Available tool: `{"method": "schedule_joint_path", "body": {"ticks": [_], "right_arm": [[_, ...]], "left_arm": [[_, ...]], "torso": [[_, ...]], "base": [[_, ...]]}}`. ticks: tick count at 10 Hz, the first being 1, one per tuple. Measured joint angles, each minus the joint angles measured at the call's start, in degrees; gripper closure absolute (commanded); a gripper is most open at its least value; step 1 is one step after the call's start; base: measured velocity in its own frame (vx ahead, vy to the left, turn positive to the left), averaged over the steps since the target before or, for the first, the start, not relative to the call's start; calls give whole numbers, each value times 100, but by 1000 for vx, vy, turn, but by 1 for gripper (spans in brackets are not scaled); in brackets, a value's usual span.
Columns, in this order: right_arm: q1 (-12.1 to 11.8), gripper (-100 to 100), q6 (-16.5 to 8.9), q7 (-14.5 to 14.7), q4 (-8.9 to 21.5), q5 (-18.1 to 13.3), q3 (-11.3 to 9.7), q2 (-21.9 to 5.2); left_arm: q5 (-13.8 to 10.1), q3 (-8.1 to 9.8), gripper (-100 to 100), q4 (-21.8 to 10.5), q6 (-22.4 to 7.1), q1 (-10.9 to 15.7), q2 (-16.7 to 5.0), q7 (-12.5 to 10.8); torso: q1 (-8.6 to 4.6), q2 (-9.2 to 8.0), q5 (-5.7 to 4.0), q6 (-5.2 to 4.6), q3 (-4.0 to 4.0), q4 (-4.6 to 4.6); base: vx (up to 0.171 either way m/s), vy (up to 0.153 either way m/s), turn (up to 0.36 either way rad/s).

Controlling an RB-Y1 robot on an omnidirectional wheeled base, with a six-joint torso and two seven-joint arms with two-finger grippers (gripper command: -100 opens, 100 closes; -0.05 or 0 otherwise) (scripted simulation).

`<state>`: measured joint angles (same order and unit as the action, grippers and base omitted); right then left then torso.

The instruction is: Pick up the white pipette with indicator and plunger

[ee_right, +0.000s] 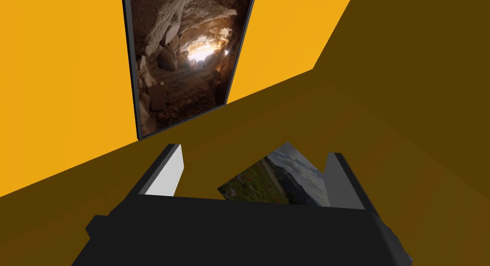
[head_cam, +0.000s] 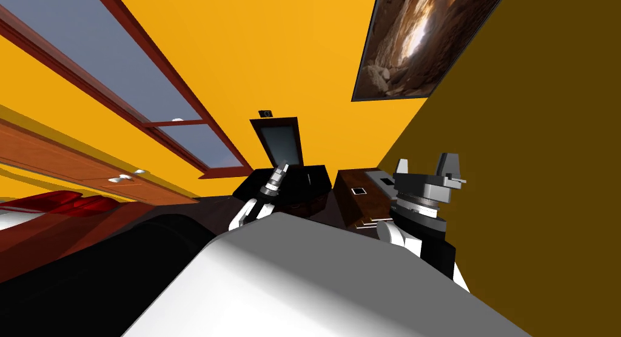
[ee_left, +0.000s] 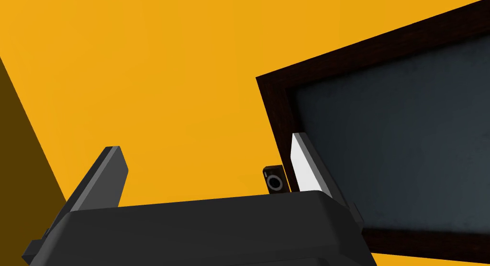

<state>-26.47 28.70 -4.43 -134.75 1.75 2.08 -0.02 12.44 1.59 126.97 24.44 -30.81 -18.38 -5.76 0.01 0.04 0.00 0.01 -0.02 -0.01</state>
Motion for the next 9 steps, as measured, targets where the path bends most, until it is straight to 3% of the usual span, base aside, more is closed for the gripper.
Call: {"method": "schedule_joint_path", "body": {"ticks": [2,4,9], "right_arm": [[1,0,0,0,0,0,-1,0],[1,0,0,0,0,0,-1,1],[0,0,0,0,0,0,-1,1]], "left_arm": [[116,-19,-100,-39,-26,-101,-63,55],[316,34,-100,-112,-5,-406,-250,164],[1151,-46,-100,-360,-121,-1104,-709,631]], "torso": [[-8,-11,-1,-2,6,2],[-24,-17,-5,-1,10,4],[-30,-8,-7,-1,5,2]], "base": [[-36,-49,-185],[-36,-70,-167],[-11,-84,-247]]}}
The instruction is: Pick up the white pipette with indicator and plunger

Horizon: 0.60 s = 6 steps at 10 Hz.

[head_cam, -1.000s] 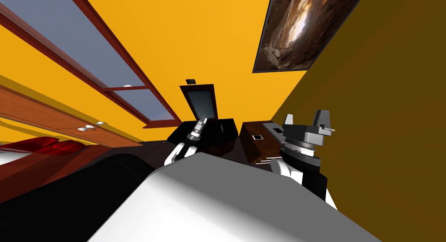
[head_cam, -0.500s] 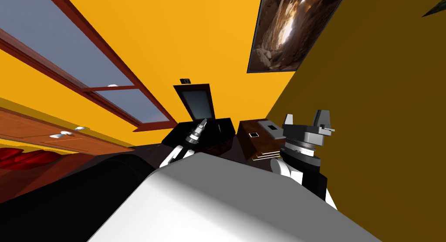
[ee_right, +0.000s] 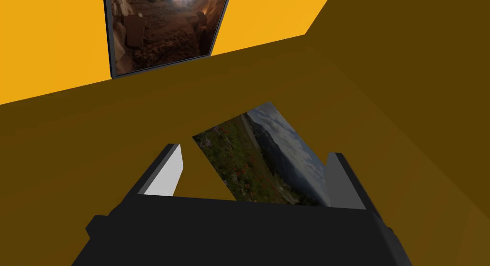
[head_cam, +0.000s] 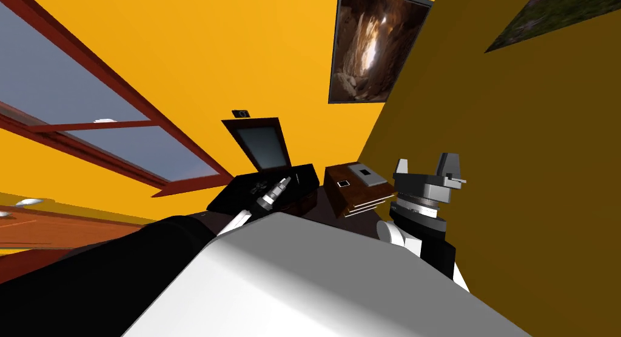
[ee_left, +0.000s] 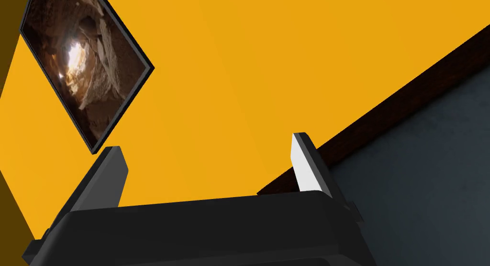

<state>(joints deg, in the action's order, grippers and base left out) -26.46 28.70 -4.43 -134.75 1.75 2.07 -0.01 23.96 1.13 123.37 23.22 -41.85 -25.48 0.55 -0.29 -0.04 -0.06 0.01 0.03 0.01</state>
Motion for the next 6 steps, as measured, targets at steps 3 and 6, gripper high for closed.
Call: {"method": "schedule_joint_path", "body": {"ticks": [3,6], "right_arm": [[0,0,0,0,0,0,0,0],[0,0,0,0,0,0,0,-1]], "left_arm": [[573,-16,-100,-251,-19,-431,-433,351],[1042,38,-100,-588,132,-769,-688,665]], "torso": [[2,1,0,0,0,0],[16,12,3,-2,-7,-2]], "base": [[1,-72,-223],[31,-41,-236]]}}
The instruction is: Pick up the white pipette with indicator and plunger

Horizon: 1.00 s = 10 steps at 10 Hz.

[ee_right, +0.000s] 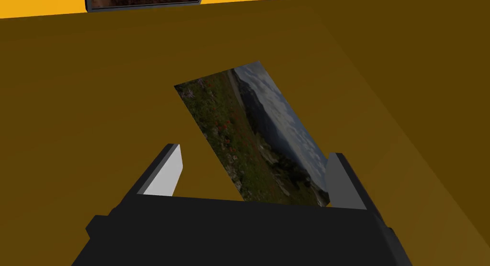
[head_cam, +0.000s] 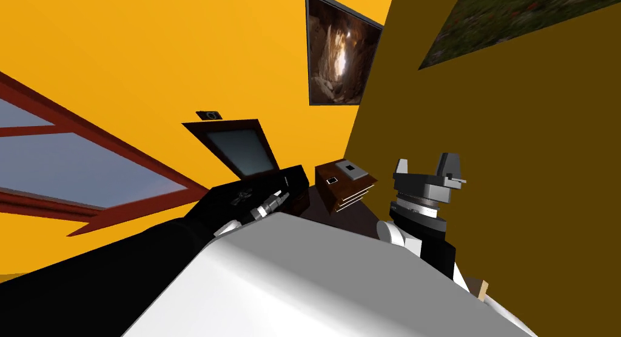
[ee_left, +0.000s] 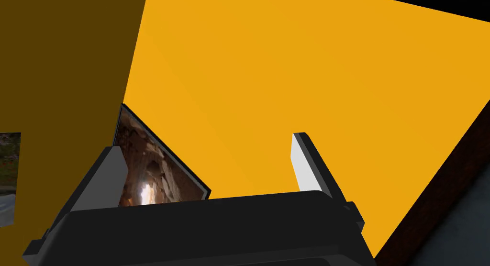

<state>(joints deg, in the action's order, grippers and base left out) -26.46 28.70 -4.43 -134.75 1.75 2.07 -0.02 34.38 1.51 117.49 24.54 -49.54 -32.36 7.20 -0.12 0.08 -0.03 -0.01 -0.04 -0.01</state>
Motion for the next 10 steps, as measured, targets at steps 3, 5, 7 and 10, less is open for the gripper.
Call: {"method": "schedule_joint_path", "body": {"ticks": [3,5,7,10], "right_arm": [[-1,0,0,0,0,0,1,0],[0,0,0,0,0,0,0,0],[-1,0,0,0,0,0,1,0],[-2,0,0,0,0,0,2,-1]], "left_arm": [[434,-46,-100,-176,22,-172,-214,251],[761,-41,-100,-409,74,-353,-469,470],[1103,-112,-100,-584,49,-404,-650,632],[1506,-90,-100,-825,168,-573,-830,909]], "torso": [[8,-2,1,6,1,1],[7,5,1,0,-3,-1],[10,5,2,3,-3,-1],[13,0,2,8,0,0]], "base": [[27,-31,-166],[49,-26,-271],[40,-17,-155],[41,-12,-213]]}}
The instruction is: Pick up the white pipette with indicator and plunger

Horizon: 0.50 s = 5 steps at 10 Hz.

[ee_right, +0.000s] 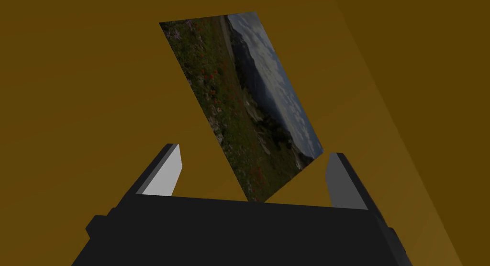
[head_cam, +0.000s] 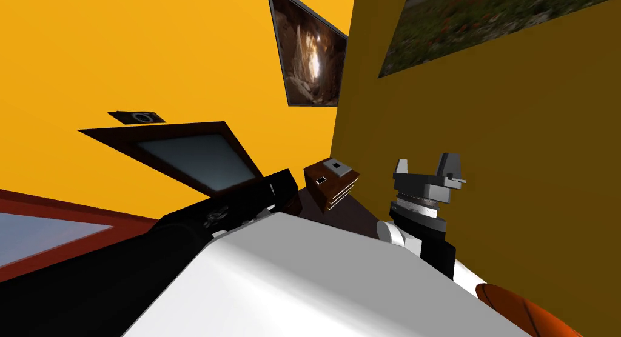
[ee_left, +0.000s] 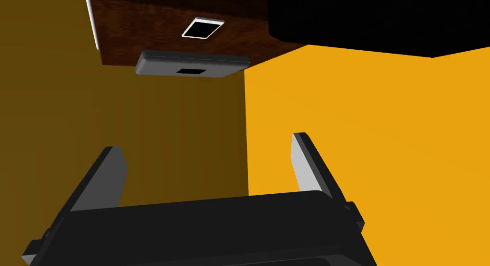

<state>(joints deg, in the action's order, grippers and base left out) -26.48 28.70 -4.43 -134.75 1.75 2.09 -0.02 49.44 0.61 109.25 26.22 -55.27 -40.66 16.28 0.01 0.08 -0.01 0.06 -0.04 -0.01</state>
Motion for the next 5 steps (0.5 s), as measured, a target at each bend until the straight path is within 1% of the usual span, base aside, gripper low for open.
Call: {"method": "schedule_joint_path", "body": {"ticks": [1,2,3,4,5], "right_arm": [[1,0,0,0,0,0,-1,0],[0,0,0,0,0,0,0,0],[0,0,0,0,0,0,0,0],[0,0,0,0,0,0,0,0],[0,0,0,0,0,0,0,0]], "left_arm": [[169,-17,-100,-99,52,-106,-32,160],[290,-32,-100,-134,48,-122,-120,216],[455,-57,-100,-291,76,-127,-208,313],[577,-67,-100,-313,78,-168,-279,369],[758,-102,-100,-419,90,-209,-357,474]], "torso": [[0,3,0,-4,-1,0],[2,3,0,-1,-2,-1],[5,7,1,-4,-4,-1],[4,5,1,0,-3,-1],[3,8,1,-4,-5,-1]], "base": [[44,-2,-127],[54,3,-235],[46,5,-113],[59,-2,-239],[102,19,-398]]}}
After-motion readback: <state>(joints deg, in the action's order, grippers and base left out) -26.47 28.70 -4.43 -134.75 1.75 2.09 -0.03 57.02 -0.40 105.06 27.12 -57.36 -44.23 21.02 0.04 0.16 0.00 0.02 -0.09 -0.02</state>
